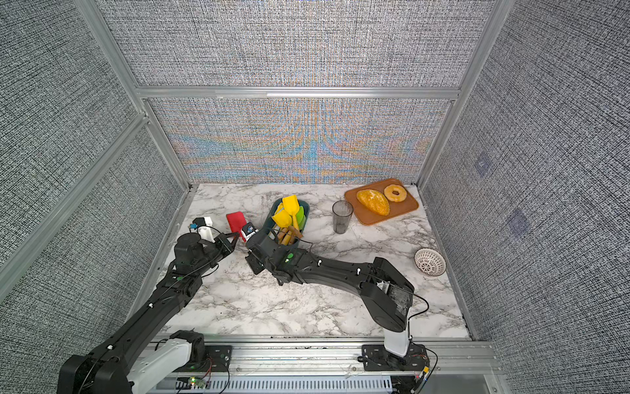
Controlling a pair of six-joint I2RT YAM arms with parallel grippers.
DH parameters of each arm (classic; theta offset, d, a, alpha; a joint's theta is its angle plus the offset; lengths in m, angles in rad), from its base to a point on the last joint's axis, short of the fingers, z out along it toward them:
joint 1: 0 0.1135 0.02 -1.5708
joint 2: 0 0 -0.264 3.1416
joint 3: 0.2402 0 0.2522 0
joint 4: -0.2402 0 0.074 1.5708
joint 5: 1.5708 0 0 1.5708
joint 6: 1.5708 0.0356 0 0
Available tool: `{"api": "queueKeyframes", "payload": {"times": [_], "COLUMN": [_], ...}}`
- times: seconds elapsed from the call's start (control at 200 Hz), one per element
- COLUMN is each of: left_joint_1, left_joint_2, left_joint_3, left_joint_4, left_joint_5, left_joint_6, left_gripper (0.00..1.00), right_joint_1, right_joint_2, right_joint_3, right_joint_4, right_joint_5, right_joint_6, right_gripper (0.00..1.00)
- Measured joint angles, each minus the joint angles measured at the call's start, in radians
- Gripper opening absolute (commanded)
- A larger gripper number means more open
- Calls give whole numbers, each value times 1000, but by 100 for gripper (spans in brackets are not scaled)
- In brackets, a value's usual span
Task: Take the shovel out of the storage box
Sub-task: Place the shovel at the center of the board.
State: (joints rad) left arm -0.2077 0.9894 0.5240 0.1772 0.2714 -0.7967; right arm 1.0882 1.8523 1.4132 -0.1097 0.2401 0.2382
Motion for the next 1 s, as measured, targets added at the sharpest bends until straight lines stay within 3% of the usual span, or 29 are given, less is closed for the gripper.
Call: {"api": "queueKeyframes", "payload": {"times": [0.13,0.215,0.475,0.646,1.001], "left_joint_1": [-2,0,5,34,260], "left_joint_2": [9,24,192,343,468], "left_joint_3": [31,75,295,381,395], "left_joint_4": [-37,-76,-272,-401,-569], "left_joint_5": [-19,-56,-172,-184,-99], "left_joint_6": [37,83,305,443,690], "left_gripper": [0,0,0,0,0], "right_joint_1": [0,-3,-55,-101,-132], "right_joint_2": [0,-17,-146,-226,-257], "right_joint_3": [-5,-35,-216,-314,-357], "right_joint_4": [3,6,35,68,97], "right_joint_5": [2,6,8,2,-37], "right_joint_6": [1,-2,13,21,24], "right_gripper": [57,68,69,69,69]}}
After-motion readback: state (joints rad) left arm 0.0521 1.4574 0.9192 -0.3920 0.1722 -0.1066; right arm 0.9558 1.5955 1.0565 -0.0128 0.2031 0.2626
